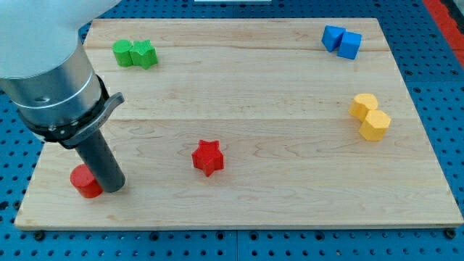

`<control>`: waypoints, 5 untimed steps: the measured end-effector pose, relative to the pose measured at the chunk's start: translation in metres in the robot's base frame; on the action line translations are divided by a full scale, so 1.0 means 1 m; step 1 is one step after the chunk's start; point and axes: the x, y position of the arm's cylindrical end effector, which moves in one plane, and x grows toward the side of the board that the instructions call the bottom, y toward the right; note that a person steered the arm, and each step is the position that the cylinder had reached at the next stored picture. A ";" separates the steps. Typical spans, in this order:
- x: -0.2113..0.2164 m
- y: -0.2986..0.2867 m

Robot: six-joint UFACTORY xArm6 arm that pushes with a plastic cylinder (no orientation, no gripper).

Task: Move the red star into red circle

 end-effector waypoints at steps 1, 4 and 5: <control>0.000 -0.003; 0.039 0.169; 0.034 0.191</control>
